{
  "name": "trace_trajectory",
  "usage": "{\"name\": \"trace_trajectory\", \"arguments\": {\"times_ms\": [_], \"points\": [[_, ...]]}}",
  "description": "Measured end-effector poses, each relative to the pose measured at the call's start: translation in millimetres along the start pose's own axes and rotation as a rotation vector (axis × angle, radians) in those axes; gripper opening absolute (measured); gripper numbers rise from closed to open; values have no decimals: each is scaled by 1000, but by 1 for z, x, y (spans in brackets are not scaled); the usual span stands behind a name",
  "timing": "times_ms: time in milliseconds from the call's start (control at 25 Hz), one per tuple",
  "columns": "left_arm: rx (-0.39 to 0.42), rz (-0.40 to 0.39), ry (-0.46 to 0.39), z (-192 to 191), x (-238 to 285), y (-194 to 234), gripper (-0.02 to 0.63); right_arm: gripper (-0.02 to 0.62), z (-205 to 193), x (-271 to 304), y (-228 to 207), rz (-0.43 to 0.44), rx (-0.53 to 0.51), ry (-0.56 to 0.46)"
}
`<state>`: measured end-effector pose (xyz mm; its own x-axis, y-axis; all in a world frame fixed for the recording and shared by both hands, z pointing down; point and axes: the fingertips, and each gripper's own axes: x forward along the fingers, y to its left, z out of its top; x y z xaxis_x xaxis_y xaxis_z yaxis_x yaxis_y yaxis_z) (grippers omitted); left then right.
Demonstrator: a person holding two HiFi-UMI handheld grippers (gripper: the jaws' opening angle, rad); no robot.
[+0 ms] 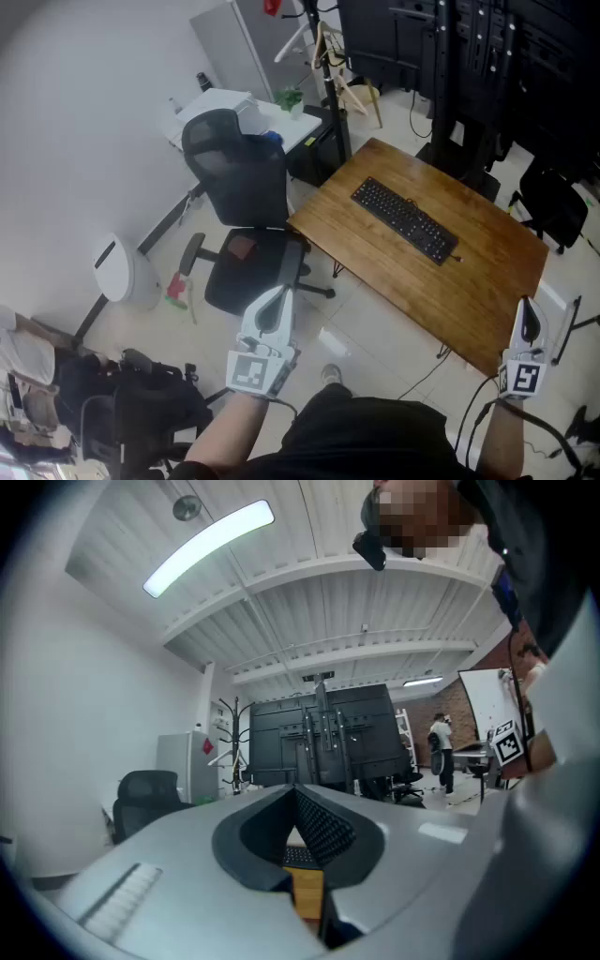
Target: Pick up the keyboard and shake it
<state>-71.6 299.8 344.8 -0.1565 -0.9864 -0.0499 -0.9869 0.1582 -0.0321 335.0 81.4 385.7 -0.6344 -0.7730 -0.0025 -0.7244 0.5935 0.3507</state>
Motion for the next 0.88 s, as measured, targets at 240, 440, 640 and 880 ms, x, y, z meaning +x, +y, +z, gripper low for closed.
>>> {"name": "trace_trajectory", "arguments": {"times_ms": [240, 440, 640, 880], "points": [[66, -116, 20, 7, 54, 80, 0, 3, 49, 63, 67, 8, 54, -26], [15, -175, -3, 0, 99, 102, 0, 3, 28, 66, 92, 97, 49, 112], [-13, -195, 45, -32, 156, 119, 0, 3, -13, 83, 88, 77, 116, 239], [57, -200, 98, -47, 236, 115, 0, 3, -56, 137, 59, 25, 156, 275]]}}
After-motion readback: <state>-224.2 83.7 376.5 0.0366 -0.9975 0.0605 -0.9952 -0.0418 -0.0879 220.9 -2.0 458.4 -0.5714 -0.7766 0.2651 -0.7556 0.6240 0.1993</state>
